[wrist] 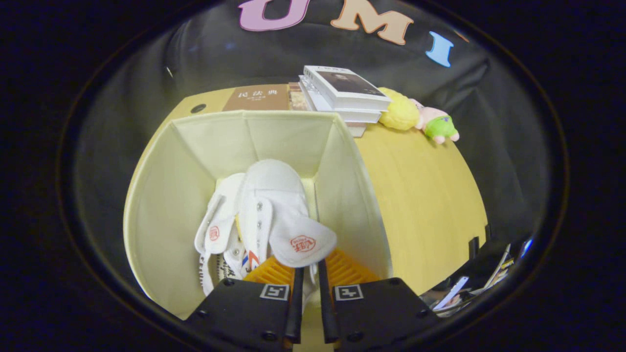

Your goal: Open the storage box then place both shoes into the box .Put the left shoe in first, then the right shoe, with the right side of both shoes facing outward in a uniform manner.

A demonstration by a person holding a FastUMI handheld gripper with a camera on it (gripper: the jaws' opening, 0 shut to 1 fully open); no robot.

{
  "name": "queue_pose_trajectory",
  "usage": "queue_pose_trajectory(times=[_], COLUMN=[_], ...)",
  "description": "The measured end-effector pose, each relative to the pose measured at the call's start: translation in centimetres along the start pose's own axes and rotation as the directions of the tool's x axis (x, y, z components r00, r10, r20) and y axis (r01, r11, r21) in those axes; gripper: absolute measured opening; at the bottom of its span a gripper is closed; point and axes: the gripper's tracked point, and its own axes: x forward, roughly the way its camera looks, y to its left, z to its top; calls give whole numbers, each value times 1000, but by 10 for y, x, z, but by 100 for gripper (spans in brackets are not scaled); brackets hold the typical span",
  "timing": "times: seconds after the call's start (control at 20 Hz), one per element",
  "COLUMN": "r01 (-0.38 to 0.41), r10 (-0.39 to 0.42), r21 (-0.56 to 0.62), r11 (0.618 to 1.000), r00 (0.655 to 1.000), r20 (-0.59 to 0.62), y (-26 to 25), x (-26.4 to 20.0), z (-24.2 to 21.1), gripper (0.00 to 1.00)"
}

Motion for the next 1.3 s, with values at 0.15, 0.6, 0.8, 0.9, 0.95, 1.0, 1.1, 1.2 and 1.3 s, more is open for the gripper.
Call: queue_pose_trajectory(times=[0.15,0.6,0.8,0.9,0.95,1.0,1.1,1.2,1.3], r01=[-141,-97,-44,-30,-23,-16,-16,-49,-67], r10=[135,37,-16,-53,-71,-82,-99,-89,-73], r21=[50,83,70,94,107,112,125,128,116], r11=[989,992,997,995,994,994,992,991,991], r00=[984,842,727,645,609,577,523,486,455], r20=[113,539,686,762,790,812,846,870,887], y=[16,-72,-128,-157,-171,-183,-203,-214,-223], x=[-36,-111,-104,-104,-106,-104,-108,-108,-106], z=[21,57,51,51,50,45,38,26,17], gripper=[73,100,100,100,100,100,100,100,100])
